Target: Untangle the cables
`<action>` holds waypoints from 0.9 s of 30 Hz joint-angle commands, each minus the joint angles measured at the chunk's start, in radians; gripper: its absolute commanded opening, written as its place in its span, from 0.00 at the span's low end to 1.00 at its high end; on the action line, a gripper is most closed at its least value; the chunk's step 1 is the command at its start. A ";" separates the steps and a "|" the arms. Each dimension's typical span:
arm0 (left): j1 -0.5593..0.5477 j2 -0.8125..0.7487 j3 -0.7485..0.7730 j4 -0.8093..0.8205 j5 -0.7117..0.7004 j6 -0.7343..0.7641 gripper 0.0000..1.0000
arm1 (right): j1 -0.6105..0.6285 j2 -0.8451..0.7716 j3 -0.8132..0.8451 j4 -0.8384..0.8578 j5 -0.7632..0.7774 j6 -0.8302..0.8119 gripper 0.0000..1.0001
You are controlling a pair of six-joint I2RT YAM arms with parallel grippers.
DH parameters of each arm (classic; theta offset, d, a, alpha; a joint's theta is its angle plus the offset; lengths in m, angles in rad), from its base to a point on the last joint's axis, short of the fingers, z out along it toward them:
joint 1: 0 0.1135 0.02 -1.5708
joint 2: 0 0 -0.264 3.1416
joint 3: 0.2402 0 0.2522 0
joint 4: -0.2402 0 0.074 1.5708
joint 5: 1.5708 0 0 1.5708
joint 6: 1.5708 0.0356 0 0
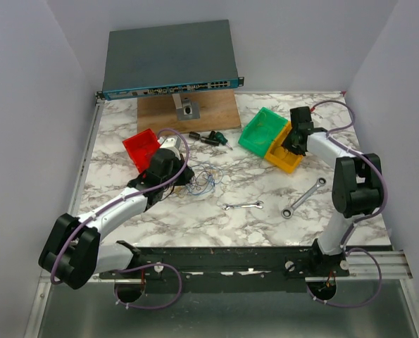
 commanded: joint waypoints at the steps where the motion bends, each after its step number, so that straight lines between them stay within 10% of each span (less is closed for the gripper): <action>1: -0.009 -0.023 -0.012 0.029 0.001 0.020 0.00 | 0.003 -0.064 0.016 -0.043 0.007 -0.038 0.39; 4: -0.012 -0.023 -0.008 0.030 0.000 0.022 0.00 | 0.003 -0.162 -0.008 -0.044 -0.011 -0.081 0.57; 14: -0.029 -0.040 -0.010 0.032 -0.009 0.036 0.00 | 0.109 -0.452 -0.218 0.005 -0.410 -0.244 0.73; 21: -0.034 -0.030 0.002 0.016 -0.025 0.051 0.00 | 0.465 -0.369 -0.316 0.226 -0.385 -0.204 0.74; 27: -0.034 -0.017 0.014 0.000 -0.026 0.057 0.00 | 0.527 -0.205 -0.324 0.386 -0.308 -0.215 0.68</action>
